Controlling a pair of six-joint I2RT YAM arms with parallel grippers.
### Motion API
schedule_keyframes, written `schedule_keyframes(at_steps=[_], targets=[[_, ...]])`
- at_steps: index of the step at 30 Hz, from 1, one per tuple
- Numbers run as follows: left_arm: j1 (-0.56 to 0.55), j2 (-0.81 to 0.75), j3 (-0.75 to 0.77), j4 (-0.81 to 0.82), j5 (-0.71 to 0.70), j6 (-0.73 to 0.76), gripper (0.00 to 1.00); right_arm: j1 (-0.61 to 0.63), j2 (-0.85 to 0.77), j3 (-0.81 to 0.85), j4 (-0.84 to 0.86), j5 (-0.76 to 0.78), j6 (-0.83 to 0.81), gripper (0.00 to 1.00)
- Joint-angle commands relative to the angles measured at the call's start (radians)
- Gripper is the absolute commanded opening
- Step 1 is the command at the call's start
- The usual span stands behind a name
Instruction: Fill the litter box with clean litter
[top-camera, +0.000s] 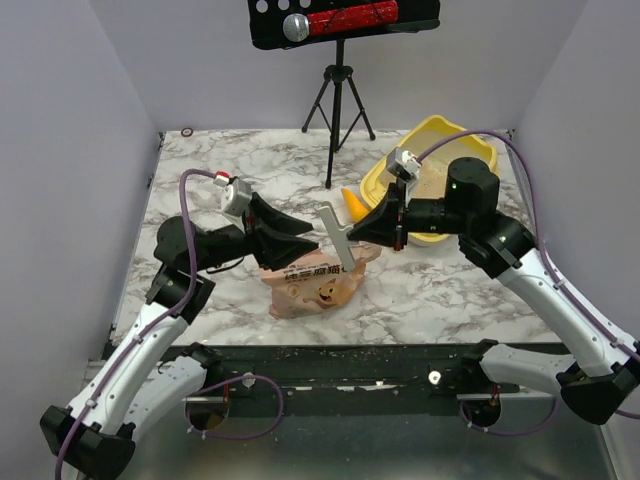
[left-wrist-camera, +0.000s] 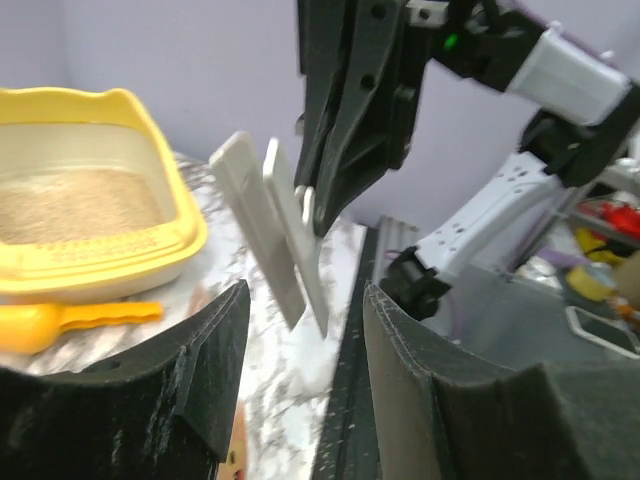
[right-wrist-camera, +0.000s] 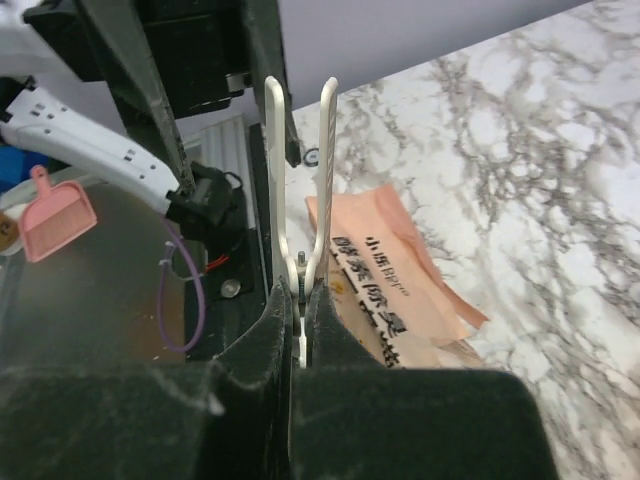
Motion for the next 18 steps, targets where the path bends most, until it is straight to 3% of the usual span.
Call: schedule_keyframes(at_steps=[1,6,11,18], targets=[[-0.004,-0.049,0.042,-0.410,-0.189,0.296,0.58,-0.005,0.022,0.115,-0.129,0.152,-0.075,0.00],[-0.021,-0.070,0.009,-0.528,-0.295,0.431,0.57,-0.006,0.056,0.205,-0.242,0.241,-0.180,0.00],[-0.117,-0.038,0.018,-0.668,-0.452,0.596,0.55,-0.006,0.100,0.274,-0.339,0.204,-0.301,0.00],[-0.196,-0.009,0.012,-0.762,-0.558,0.672,0.53,-0.006,0.169,0.372,-0.494,0.213,-0.451,0.00]])
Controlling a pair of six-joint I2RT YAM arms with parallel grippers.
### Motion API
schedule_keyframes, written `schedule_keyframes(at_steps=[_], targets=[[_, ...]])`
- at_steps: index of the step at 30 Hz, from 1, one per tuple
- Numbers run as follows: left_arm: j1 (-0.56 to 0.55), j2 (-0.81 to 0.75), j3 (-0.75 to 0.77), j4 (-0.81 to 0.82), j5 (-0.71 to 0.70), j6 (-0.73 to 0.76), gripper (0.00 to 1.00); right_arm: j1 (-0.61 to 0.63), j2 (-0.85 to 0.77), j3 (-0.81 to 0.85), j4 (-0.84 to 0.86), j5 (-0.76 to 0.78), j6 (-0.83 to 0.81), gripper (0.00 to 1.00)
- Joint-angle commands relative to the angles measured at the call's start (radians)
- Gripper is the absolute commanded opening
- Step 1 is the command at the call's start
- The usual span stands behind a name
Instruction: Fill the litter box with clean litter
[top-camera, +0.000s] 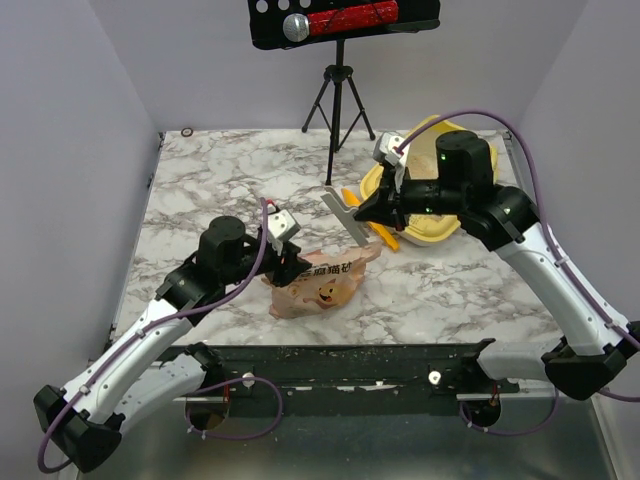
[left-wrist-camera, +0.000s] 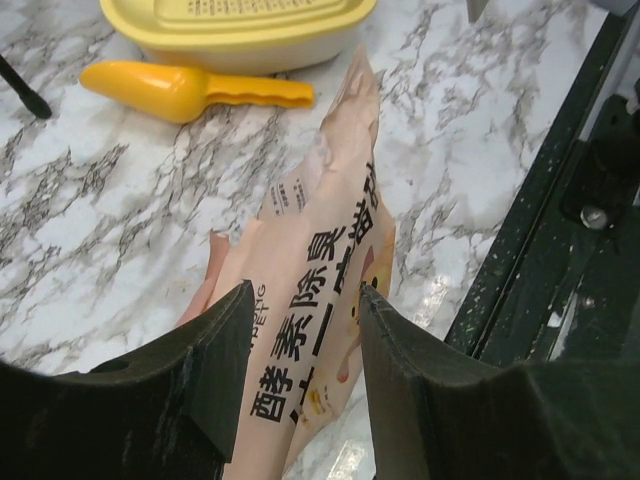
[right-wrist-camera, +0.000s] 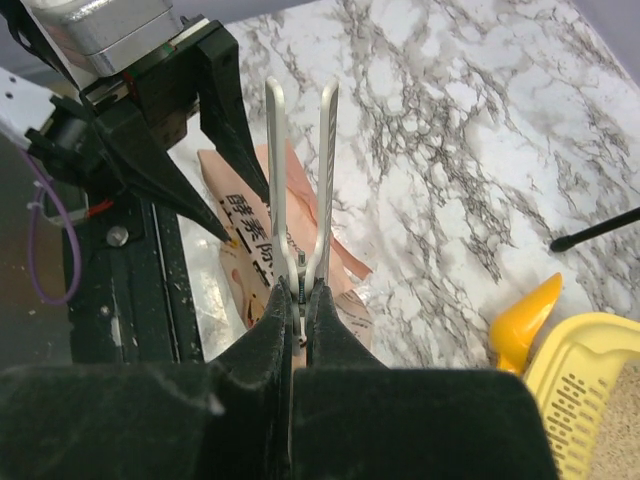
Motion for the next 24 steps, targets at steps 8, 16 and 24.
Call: schedule_keyframes(at_steps=[8,16,24], targets=[[-0.083,-0.032,-0.048,-0.106,-0.190,0.132,0.54,-0.007,0.071,0.047,-0.143,-0.016,-0.191,0.00],[-0.097,0.006,-0.062,-0.121,-0.204,0.145,0.43,-0.024,0.126,0.064,-0.143,-0.076,-0.226,0.00],[-0.100,0.085,-0.045,-0.153,-0.161,0.152,0.00,-0.025,0.183,0.058,-0.157,-0.151,-0.276,0.00]])
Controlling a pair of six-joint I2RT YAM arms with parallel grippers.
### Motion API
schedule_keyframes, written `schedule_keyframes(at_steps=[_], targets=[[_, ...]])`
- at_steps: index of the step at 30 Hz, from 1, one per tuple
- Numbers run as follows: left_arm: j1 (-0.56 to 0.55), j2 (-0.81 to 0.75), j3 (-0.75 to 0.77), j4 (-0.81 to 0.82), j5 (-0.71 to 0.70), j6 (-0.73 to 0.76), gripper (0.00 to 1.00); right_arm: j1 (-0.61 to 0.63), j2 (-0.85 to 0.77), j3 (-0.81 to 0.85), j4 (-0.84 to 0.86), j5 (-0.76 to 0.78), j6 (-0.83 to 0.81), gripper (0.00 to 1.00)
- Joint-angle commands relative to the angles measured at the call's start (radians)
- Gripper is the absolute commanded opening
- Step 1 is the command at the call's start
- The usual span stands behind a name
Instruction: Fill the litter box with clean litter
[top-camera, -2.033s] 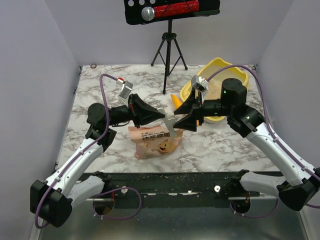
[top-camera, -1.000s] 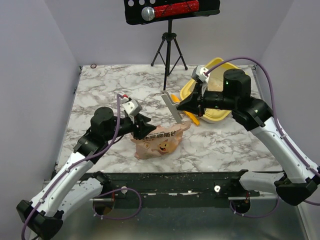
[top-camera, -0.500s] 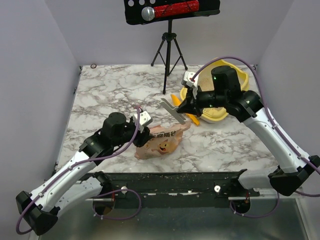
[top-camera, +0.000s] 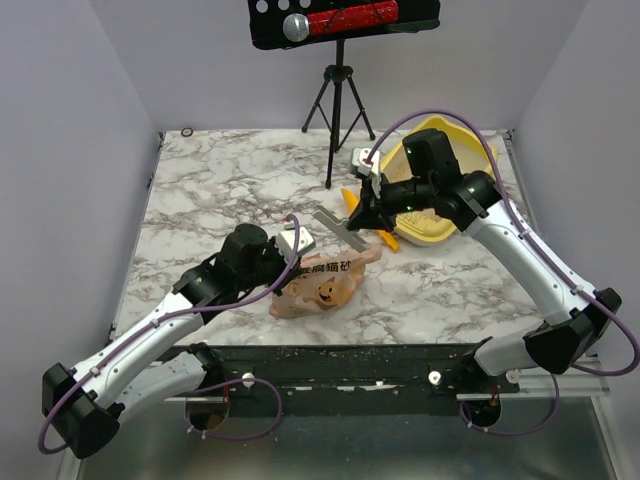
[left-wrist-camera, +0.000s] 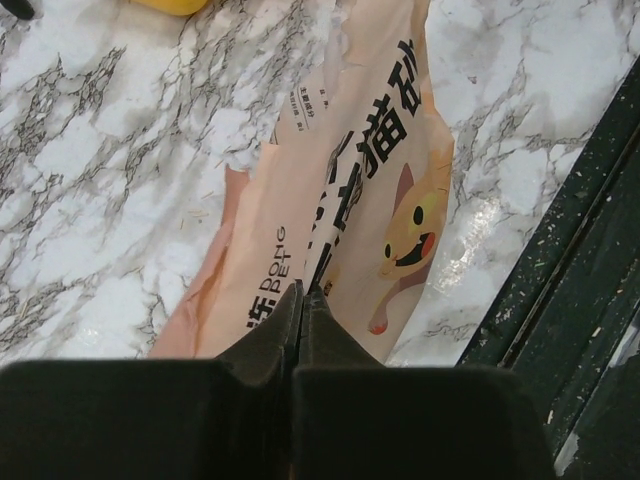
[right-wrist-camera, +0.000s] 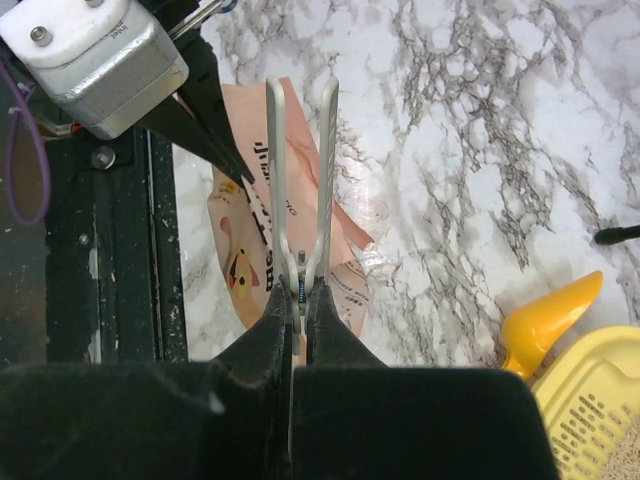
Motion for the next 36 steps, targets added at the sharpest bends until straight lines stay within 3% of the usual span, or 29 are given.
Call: schedule_keyframes(at_steps=[1,10,19,25,36], targets=[[-0.005,0.022,0.010,-0.051,0.013,0.011,0.00,-0.005,0.028,0.020,-0.024,-0.083,-0.058,0.00],[-0.005,0.010,0.011,-0.064,-0.004,0.000,0.00,-0.005,0.087,0.005,0.008,-0.172,-0.139,0.00],[-0.005,-0.007,0.002,-0.050,-0.024,-0.011,0.00,-0.005,0.058,-0.134,0.140,-0.272,-0.309,0.00],[-0.005,-0.030,-0.005,-0.039,-0.036,-0.015,0.00,-0.005,0.089,-0.133,0.109,-0.295,-0.337,0.00],[-0.007,-0.048,-0.010,-0.021,-0.075,-0.025,0.00,-0.005,0.137,-0.133,-0.020,-0.118,-0.360,0.00]])
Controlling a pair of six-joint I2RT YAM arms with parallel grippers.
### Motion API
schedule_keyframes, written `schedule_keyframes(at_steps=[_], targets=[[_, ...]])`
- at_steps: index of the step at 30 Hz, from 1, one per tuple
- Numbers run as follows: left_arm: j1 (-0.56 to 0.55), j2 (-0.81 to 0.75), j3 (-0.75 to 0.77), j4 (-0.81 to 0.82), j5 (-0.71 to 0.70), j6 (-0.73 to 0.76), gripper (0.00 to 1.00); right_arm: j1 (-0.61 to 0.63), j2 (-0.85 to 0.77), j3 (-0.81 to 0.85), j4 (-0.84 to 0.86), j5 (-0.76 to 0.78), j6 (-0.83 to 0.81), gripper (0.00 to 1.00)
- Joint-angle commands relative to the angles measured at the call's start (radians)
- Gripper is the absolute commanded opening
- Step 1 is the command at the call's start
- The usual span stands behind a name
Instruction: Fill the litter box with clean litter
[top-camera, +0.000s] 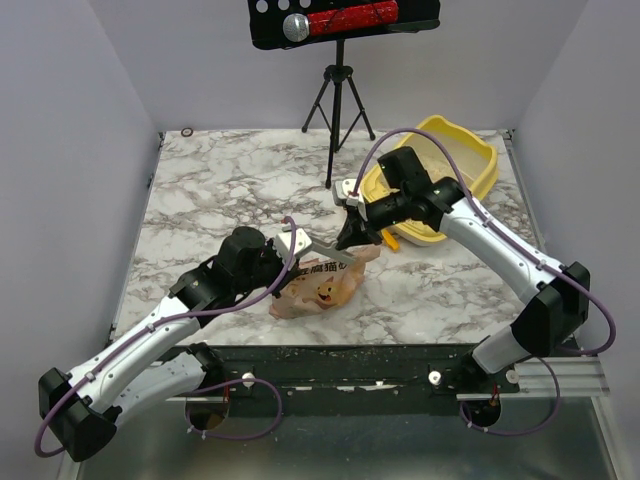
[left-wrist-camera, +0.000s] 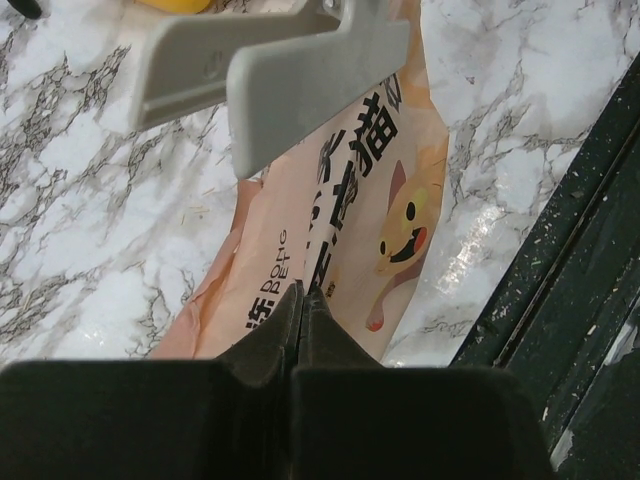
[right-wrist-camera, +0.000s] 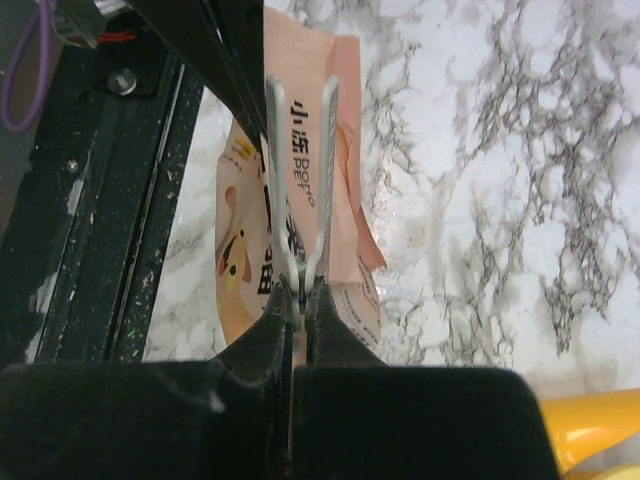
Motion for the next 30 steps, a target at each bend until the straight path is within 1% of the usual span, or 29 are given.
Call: schedule_keyframes(at_steps=[1,6,10,13,17,23,30], targets=[[0.000,-0.022,-0.007,0.002,-0.056,-0.012,0.00,-0.004,0.026,0.004,-0.091,0.132,-0.033,0.00],[0.000,-0.020,-0.004,0.002,-0.087,-0.026,0.00,-0.004,0.001,-0.004,-0.127,0.230,-0.018,0.00],[0.001,-0.037,-0.008,0.010,-0.104,-0.035,0.00,0.008,-0.007,-0.005,-0.171,0.371,-0.001,0.00],[0.000,-0.051,-0.008,0.014,-0.110,-0.040,0.00,0.025,-0.005,-0.008,-0.174,0.411,0.008,0.00],[-0.002,-0.068,-0.013,0.017,-0.111,-0.045,0.00,0.033,-0.008,-0.010,-0.144,0.321,0.014,0.00],[-0.002,-0.080,-0.019,0.022,-0.108,-0.049,0.00,0.034,-0.022,-0.008,-0.104,0.238,0.027,0.00],[0.001,-0.086,-0.022,0.025,-0.102,-0.055,0.00,0.036,-0.076,-0.106,0.026,0.091,0.050,0.00]])
